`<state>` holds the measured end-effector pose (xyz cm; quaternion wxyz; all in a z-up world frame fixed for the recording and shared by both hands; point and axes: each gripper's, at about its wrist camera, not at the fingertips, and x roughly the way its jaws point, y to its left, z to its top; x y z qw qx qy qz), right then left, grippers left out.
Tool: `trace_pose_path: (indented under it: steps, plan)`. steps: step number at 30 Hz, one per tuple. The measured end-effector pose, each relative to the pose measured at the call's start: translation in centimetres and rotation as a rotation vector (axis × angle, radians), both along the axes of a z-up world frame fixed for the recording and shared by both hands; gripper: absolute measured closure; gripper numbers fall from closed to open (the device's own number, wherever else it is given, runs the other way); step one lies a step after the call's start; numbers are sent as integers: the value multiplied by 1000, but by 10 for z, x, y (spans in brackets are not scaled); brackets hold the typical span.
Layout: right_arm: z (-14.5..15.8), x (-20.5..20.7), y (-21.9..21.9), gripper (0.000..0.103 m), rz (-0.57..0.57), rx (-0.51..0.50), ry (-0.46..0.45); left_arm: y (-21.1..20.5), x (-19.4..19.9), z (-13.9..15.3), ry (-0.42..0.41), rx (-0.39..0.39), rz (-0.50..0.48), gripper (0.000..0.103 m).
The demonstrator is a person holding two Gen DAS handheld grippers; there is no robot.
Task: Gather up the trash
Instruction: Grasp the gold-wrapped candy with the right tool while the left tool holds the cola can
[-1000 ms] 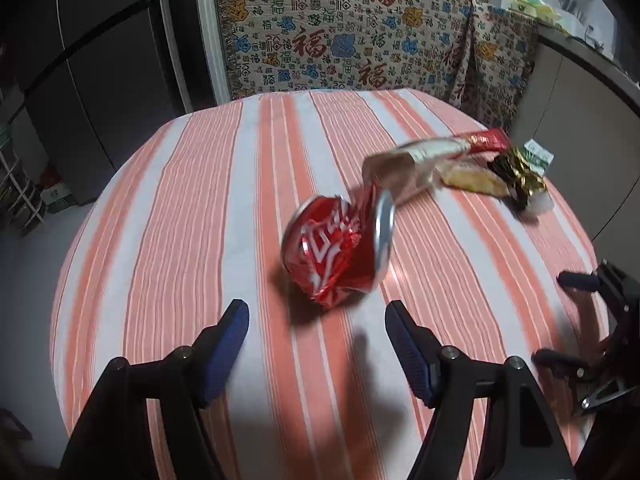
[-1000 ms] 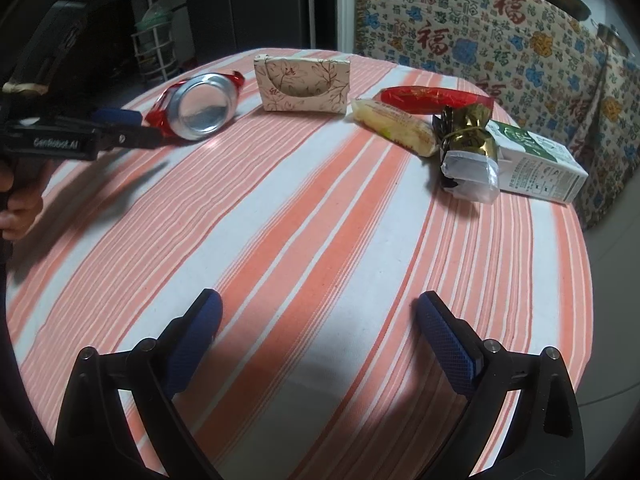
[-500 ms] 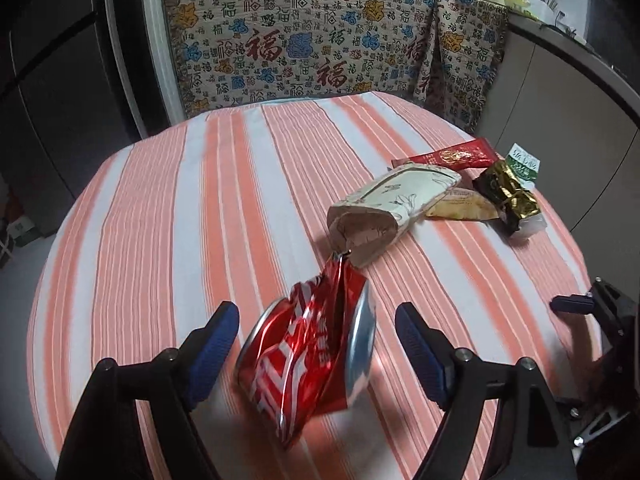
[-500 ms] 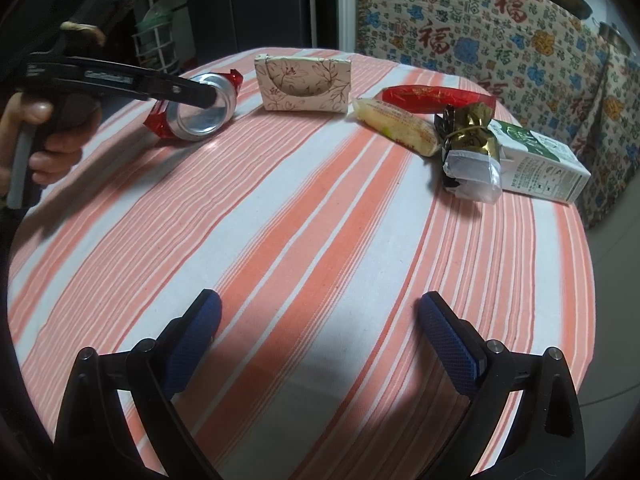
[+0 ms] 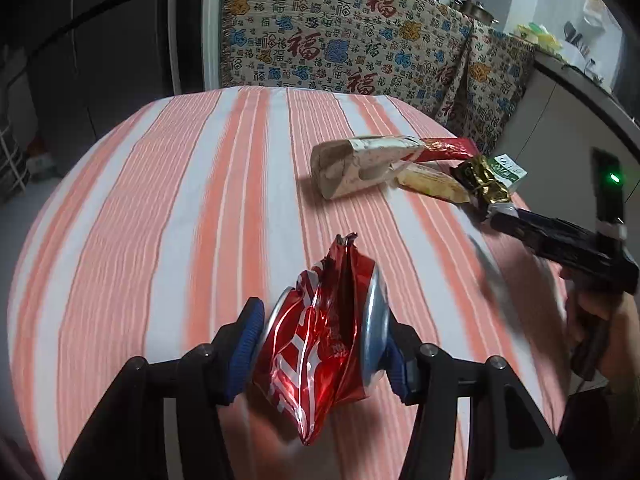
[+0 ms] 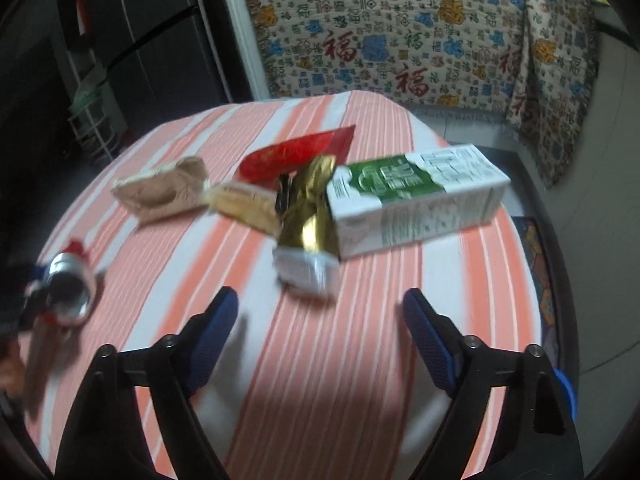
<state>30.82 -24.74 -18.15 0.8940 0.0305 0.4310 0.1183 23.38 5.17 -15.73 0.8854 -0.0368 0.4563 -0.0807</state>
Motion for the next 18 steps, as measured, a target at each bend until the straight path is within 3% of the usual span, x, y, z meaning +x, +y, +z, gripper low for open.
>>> trace_pose_path:
  steps: [2,3,4,8,14,18]
  plan:
    - [-3,10,5,33,-17,3,1,-6,-8,-2,-4,19,12,47]
    - [-3,12,6,48,-23,4,-3,-9,-12,-4,-4,27,16,47]
    - [-5,12,7,73,-25,1,-5,-11,-14,-5,0,27,19,47]
    - [3,-3,15,74,42,0,-11,-15,-24,-6,-5,11,40,47]
    - [13,-71,44,73,299,18,44,-20,-40,-6,-17,19,42,45]
    - [5,-96,50,65,370,-13,67,-21,-44,-10,-14,20,41,43]
